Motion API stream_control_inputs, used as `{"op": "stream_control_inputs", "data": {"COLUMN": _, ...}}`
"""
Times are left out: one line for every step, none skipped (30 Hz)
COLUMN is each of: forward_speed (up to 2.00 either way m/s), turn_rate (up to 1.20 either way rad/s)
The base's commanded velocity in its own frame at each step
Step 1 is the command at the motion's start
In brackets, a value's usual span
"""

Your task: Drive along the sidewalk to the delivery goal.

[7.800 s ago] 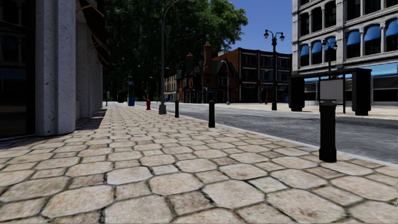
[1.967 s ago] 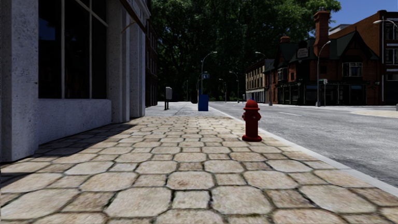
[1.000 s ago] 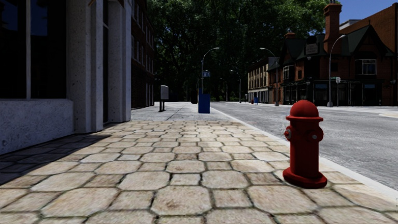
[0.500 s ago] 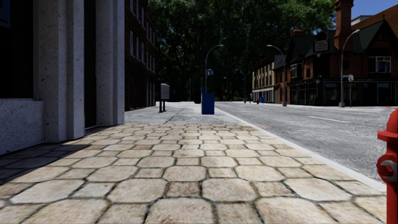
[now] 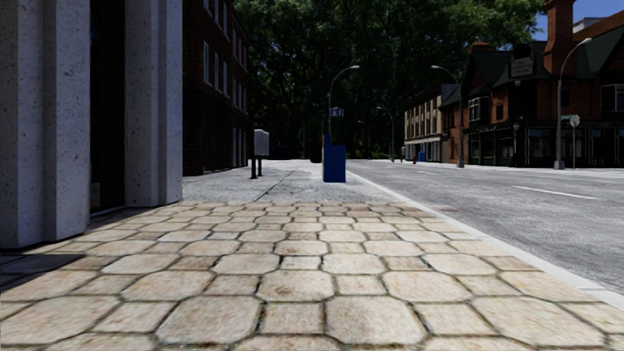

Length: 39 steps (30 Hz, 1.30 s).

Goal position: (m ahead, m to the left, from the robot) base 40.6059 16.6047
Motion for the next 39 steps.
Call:
{"op": "stream_control_inputs", "data": {"forward_speed": 2.00, "turn_rate": 0.00}}
{"op": "stream_control_inputs", "data": {"forward_speed": 2.00, "turn_rate": 0.11}}
{"op": "stream_control_inputs", "data": {"forward_speed": 2.00, "turn_rate": 0.15}}
{"op": "stream_control_inputs", "data": {"forward_speed": 2.00, "turn_rate": 0.15}}
{"op": "stream_control_inputs", "data": {"forward_speed": 2.00, "turn_rate": 0.16}}
{"op": "stream_control_inputs", "data": {"forward_speed": 2.00, "turn_rate": 0.16}}
{"op": "stream_control_inputs", "data": {"forward_speed": 2.00, "turn_rate": 0.16}}
{"op": "stream_control_inputs", "data": {"forward_speed": 2.00, "turn_rate": 0.16}}
{"op": "stream_control_inputs", "data": {"forward_speed": 2.00, "turn_rate": 0.16}}
{"op": "stream_control_inputs", "data": {"forward_speed": 2.00, "turn_rate": 0.16}}
{"op": "stream_control_inputs", "data": {"forward_speed": 2.00, "turn_rate": 0.16}}
{"op": "stream_control_inputs", "data": {"forward_speed": 2.00, "turn_rate": 0.16}}
{"op": "stream_control_inputs", "data": {"forward_speed": 2.00, "turn_rate": 0.16}}
{"op": "stream_control_inputs", "data": {"forward_speed": 2.00, "turn_rate": 0.16}}
{"op": "stream_control_inputs", "data": {"forward_speed": 2.00, "turn_rate": 0.16}}
{"op": "stream_control_inputs", "data": {"forward_speed": 2.00, "turn_rate": 0.16}}
{"op": "stream_control_inputs", "data": {"forward_speed": 2.00, "turn_rate": 0.16}}
{"op": "stream_control_inputs", "data": {"forward_speed": 2.00, "turn_rate": 0.16}}
{"op": "stream_control_inputs", "data": {"forward_speed": 2.00, "turn_rate": 0.16}}
{"op": "stream_control_inputs", "data": {"forward_speed": 2.00, "turn_rate": 0.16}}
{"op": "stream_control_inputs", "data": {"forward_speed": 2.00, "turn_rate": 0.16}}
{"op": "stream_control_inputs", "data": {"forward_speed": 2.00, "turn_rate": 0.16}}
{"op": "stream_control_inputs", "data": {"forward_speed": 2.00, "turn_rate": 0.16}}
{"op": "stream_control_inputs", "data": {"forward_speed": 2.00, "turn_rate": 0.16}}
{"op": "stream_control_inputs", "data": {"forward_speed": 2.00, "turn_rate": 0.16}}
{"op": "stream_control_inputs", "data": {"forward_speed": 2.00, "turn_rate": 0.16}}
{"op": "stream_control_inputs", "data": {"forward_speed": 2.00, "turn_rate": 0.16}}
{"op": "stream_control_inputs", "data": {"forward_speed": 2.00, "turn_rate": 0.16}}
{"op": "stream_control_inputs", "data": {"forward_speed": 2.00, "turn_rate": 0.16}}
{"op": "stream_control_inputs", "data": {"forward_speed": 2.00, "turn_rate": 0.16}}
{"op": "stream_control_inputs", "data": {"forward_speed": 2.00, "turn_rate": 0.16}}
{"op": "stream_control_inputs", "data": {"forward_speed": 2.00, "turn_rate": 0.16}}
{"op": "stream_control_inputs", "data": {"forward_speed": 2.00, "turn_rate": 0.16}}
{"op": "stream_control_inputs", "data": {"forward_speed": 2.00, "turn_rate": 0.16}}
{"op": "stream_control_inputs", "data": {"forward_speed": 2.00, "turn_rate": 0.16}}
{"op": "stream_control_inputs", "data": {"forward_speed": 2.00, "turn_rate": 0.16}}
{"op": "stream_control_inputs", "data": {"forward_speed": 2.00, "turn_rate": 0.16}}
{"op": "stream_control_inputs", "data": {"forward_speed": 2.00, "turn_rate": 0.16}}
{"op": "stream_control_inputs", "data": {"forward_speed": 2.00, "turn_rate": 0.16}}
